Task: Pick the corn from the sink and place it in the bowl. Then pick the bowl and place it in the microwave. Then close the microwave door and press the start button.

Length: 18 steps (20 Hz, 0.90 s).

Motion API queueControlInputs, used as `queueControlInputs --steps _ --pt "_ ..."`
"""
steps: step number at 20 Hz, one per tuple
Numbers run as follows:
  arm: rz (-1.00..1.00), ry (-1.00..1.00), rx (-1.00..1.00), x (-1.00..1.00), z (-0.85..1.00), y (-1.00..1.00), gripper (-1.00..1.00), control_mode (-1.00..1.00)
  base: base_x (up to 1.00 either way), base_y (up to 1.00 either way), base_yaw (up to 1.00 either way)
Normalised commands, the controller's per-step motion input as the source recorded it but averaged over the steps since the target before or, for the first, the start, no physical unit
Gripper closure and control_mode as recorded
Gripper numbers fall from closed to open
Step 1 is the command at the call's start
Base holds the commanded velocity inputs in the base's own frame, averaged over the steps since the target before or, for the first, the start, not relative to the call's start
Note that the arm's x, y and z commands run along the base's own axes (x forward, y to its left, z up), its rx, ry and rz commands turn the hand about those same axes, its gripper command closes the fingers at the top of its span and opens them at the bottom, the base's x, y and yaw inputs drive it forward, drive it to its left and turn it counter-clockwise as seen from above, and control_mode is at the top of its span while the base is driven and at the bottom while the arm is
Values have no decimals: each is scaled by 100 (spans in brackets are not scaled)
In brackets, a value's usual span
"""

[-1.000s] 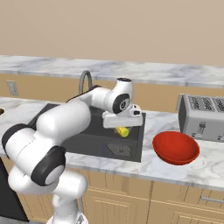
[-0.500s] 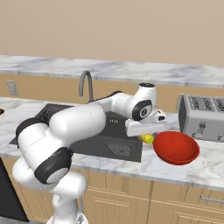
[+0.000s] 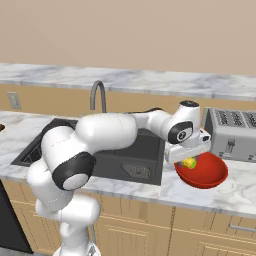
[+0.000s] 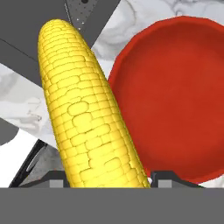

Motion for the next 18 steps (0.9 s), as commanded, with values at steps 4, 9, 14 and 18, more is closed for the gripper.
queueControlInputs --steps 4,9,14,18 --pt "20 0 0 44 -37 -11 100 -100 0 0 0" --pt "16 0 0 22 -22 -29 100 -100 0 0 0" --pt "4 0 0 17 -12 -52 100 -100 0 0 0" --pt "2 0 3 28 -23 -38 100 -100 0 0 0"
